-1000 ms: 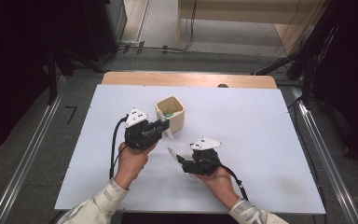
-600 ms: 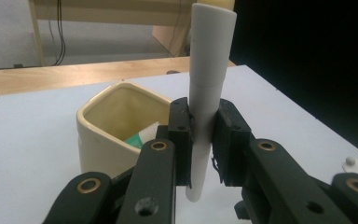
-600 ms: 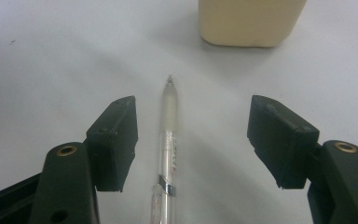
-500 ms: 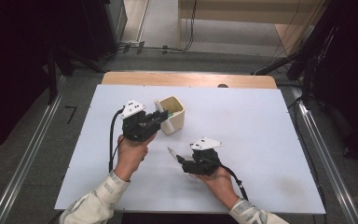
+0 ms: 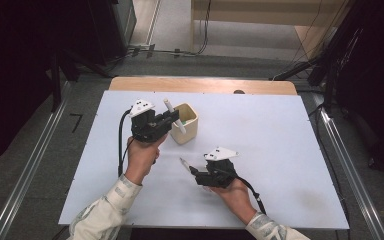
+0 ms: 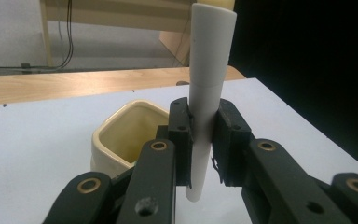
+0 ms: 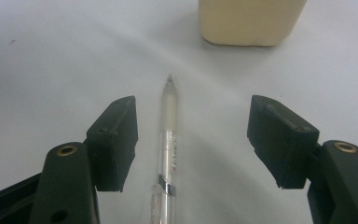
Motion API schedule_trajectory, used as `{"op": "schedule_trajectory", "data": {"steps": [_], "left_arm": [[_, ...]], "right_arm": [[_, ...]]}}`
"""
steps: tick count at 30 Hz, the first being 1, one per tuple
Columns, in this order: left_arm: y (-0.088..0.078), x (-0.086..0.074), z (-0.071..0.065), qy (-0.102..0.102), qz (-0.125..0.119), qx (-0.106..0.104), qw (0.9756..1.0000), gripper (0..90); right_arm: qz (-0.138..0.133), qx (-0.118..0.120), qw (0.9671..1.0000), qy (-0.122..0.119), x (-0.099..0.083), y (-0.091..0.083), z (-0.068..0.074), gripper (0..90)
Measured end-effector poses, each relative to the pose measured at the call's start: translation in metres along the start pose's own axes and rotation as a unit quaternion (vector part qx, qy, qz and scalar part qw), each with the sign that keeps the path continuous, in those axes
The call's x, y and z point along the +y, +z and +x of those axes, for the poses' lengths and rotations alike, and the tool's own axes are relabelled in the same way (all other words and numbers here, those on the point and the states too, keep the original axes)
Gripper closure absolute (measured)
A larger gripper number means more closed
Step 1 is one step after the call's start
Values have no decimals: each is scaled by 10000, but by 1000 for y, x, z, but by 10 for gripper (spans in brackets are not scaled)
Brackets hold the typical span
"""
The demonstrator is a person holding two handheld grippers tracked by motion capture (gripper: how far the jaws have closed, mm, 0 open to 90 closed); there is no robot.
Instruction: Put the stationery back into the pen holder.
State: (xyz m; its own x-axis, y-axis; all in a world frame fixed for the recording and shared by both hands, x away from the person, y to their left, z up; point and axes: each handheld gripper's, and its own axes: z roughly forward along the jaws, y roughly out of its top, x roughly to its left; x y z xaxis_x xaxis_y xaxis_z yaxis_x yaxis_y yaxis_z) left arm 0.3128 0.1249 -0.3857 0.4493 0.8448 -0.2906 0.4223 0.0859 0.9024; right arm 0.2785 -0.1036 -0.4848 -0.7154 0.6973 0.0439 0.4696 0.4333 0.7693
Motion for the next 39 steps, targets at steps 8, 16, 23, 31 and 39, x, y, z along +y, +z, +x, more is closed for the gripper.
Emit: {"op": "schedule_trajectory", "data": {"steps": [8,16,23,31,39], "left_arm": [[0,7,0,-1,-103,20,9999,796],[5,10,7,-90,-203,118,9997,795],[10,14,7,-80,-260,156,9995,795],[15,14,11,-57,-303,308,9990,795],[29,10,10,140,-232,471,9985,795]], "right_arm": [[2,3,10000,5,0,0,0,320],[15,17,10000,14,0,0,0,320],[22,18,10000,6,0,1,0,320],[24,24,10000,-24,0,1,0,320],[86,63,9999,-29,-1,1,1,321]]}}
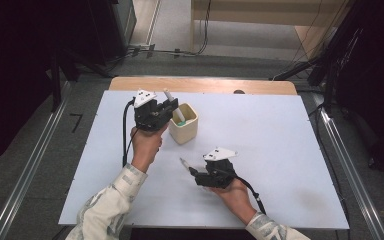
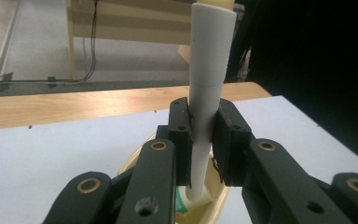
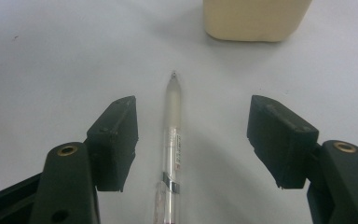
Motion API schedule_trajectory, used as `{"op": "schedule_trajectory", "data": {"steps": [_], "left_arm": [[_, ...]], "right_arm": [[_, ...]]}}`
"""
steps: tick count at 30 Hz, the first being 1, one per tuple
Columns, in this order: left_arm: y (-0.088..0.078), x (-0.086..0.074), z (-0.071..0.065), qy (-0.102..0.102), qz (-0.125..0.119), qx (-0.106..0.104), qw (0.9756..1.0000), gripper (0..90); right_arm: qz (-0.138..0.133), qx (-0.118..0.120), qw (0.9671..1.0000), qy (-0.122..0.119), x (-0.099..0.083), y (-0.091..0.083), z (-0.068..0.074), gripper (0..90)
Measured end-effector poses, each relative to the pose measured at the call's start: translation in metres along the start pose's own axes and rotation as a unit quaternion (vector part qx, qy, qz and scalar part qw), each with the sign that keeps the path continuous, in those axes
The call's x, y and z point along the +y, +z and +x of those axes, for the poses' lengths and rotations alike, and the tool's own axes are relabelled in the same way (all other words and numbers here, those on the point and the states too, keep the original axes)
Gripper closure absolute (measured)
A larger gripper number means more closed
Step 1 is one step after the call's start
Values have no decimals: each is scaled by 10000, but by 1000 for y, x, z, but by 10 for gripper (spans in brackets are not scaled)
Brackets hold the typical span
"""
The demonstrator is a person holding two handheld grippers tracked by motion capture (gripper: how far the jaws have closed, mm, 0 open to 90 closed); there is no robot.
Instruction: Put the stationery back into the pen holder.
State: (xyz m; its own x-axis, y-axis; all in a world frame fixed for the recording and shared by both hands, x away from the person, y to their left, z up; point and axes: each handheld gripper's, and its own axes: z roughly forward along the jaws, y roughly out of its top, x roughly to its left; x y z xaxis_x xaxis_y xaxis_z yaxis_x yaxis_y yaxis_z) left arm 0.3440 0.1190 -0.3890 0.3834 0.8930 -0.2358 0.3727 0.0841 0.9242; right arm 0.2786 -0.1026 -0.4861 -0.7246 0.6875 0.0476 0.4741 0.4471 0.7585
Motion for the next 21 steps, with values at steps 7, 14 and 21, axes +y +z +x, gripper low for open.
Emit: {"op": "schedule_trajectory", "data": {"steps": [7,14,21], "left_arm": [[13,-6,-1,100,194,111,9997,792],[23,-11,0,159,393,196,9989,790],[29,-16,0,180,535,242,9981,783]], "right_arm": [[118,48,9999,-2,0,1,0,329],[317,80,9995,-32,-1,3,3,331],[420,90,9991,-50,-1,4,4,331]]}}
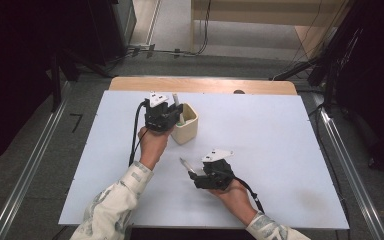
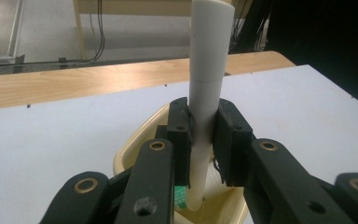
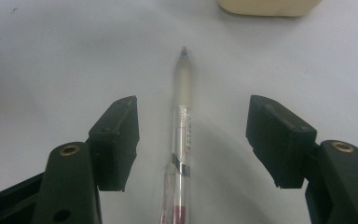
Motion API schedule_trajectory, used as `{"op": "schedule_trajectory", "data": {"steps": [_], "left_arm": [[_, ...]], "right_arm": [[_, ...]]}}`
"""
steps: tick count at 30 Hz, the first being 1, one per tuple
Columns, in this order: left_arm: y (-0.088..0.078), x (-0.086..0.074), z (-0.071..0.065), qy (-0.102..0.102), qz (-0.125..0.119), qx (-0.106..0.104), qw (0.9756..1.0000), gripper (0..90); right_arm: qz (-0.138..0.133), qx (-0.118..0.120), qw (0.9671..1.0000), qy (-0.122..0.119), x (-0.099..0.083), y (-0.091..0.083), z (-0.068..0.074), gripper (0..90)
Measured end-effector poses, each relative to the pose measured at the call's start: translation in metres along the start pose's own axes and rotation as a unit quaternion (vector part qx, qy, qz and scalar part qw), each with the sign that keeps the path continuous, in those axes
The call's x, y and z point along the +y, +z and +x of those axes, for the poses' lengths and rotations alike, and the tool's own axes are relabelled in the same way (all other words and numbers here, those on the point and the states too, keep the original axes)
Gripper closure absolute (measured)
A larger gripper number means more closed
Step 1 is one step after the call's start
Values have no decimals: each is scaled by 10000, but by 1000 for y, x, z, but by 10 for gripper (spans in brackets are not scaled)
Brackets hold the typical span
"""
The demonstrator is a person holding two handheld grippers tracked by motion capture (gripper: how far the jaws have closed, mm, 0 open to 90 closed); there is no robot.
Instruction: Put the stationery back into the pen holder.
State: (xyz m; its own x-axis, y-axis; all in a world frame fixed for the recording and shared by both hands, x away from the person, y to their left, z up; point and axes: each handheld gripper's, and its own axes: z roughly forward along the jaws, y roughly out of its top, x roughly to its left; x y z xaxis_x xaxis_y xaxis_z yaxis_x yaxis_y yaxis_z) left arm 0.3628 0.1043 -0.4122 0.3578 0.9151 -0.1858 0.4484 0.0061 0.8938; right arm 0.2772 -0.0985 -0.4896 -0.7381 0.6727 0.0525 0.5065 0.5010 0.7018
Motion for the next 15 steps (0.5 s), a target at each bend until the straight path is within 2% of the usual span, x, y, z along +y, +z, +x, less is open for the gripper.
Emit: {"op": "schedule_trajectory", "data": {"steps": [9,11,15], "left_arm": [[2,-1,1,27,97,-15,9999,719],[1,-1,0,39,85,-37,9999,689],[-3,0,0,43,53,-61,10000,572]], "right_arm": [[109,38,9999,-20,-1,0,2,331],[138,48,9999,-29,-1,0,2,331],[237,66,9997,-56,-2,1,2,331]]}}
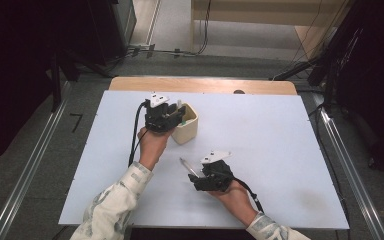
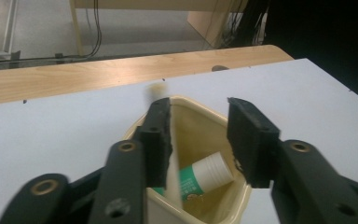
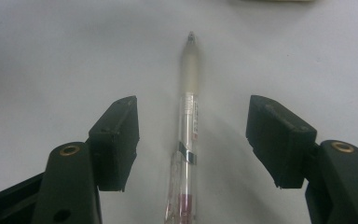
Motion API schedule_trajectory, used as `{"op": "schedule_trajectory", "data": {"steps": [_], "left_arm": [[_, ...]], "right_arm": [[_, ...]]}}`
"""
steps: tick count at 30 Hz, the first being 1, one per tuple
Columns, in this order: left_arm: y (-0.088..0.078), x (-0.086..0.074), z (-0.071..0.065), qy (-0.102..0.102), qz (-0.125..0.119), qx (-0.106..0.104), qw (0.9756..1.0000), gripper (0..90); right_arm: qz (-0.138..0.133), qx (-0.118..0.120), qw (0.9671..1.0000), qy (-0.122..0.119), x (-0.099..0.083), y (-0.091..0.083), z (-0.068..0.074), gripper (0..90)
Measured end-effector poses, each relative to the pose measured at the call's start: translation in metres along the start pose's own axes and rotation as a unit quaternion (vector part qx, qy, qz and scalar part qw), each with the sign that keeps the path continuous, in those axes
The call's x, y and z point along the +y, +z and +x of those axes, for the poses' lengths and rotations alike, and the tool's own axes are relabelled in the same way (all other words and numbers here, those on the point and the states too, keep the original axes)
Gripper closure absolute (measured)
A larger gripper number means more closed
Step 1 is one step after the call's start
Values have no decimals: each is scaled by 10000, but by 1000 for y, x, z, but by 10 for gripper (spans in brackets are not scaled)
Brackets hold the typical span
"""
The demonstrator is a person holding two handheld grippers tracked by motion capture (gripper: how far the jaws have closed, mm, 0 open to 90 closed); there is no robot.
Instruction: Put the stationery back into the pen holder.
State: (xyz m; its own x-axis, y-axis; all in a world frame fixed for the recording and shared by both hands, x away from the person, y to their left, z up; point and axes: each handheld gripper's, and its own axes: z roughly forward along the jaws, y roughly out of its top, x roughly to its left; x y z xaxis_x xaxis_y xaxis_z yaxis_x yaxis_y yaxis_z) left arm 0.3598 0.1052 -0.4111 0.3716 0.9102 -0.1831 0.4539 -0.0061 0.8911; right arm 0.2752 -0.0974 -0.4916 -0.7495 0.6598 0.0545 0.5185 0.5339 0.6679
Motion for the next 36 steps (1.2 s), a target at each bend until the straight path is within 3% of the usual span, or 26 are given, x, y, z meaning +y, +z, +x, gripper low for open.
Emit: {"op": "schedule_trajectory", "data": {"steps": [2,12,36], "left_arm": [[-3,1,-1,16,-26,26,10000,512],[-14,0,-2,-30,-171,71,9998,394],[-45,-7,8,-142,-247,61,9996,365]], "right_arm": [[45,5,10000,-1,0,0,1,331],[276,40,9996,-34,-2,4,2,367],[460,-192,9985,-219,-6,5,6,485]]}}
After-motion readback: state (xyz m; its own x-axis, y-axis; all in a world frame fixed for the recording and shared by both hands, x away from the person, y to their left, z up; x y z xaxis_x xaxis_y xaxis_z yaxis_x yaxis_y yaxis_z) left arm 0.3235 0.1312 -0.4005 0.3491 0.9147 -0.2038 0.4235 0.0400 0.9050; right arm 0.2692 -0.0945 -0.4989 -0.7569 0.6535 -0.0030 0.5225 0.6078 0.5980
